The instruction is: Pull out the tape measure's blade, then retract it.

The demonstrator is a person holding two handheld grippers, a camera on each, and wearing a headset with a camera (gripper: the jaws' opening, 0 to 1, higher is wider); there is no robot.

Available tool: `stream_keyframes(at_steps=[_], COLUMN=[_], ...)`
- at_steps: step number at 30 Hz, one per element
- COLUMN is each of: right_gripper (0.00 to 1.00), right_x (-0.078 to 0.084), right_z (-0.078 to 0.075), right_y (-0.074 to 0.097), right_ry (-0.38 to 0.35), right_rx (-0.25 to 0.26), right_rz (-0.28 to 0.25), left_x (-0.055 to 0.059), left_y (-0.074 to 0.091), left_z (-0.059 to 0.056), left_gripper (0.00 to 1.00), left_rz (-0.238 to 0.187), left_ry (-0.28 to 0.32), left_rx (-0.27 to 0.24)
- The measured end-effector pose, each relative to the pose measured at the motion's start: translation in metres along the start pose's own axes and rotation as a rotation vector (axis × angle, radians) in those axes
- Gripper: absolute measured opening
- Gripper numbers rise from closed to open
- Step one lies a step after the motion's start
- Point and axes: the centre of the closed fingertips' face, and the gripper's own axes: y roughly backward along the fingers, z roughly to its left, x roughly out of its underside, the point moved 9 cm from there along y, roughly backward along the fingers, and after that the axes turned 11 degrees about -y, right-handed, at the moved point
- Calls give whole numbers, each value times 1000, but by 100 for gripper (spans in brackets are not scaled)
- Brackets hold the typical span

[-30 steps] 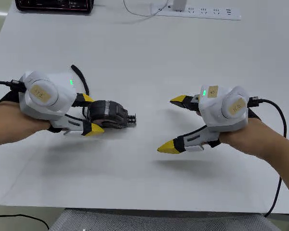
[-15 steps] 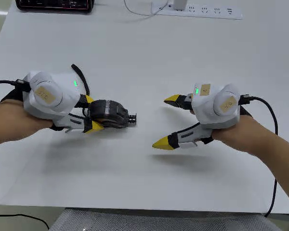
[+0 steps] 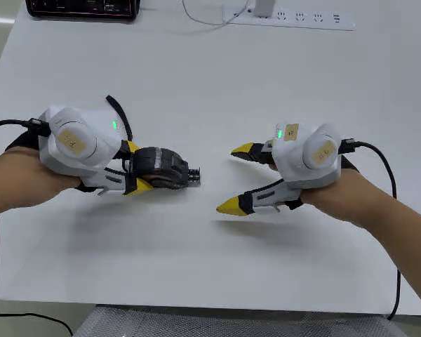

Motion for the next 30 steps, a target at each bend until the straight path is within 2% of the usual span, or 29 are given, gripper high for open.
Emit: stream_keyframes(at_steps=[5,16,30], right_gripper=[59,47,31], right_x=[-3,-9,-13], right_z=[-3,-5,-7], right_y=[-10,-29,-42], right_ry=[11,59,112], right_rx=[-8,-16,-34], right_rz=[-8,-17,-24], left_x=[0,0,1], left_y=[0,-1,0], left_z=[0,1,1], left_gripper=[27,27,28], left_rz=[4,13,4], left_ry=[-4,-6,0], left_rx=[-4,5,12])
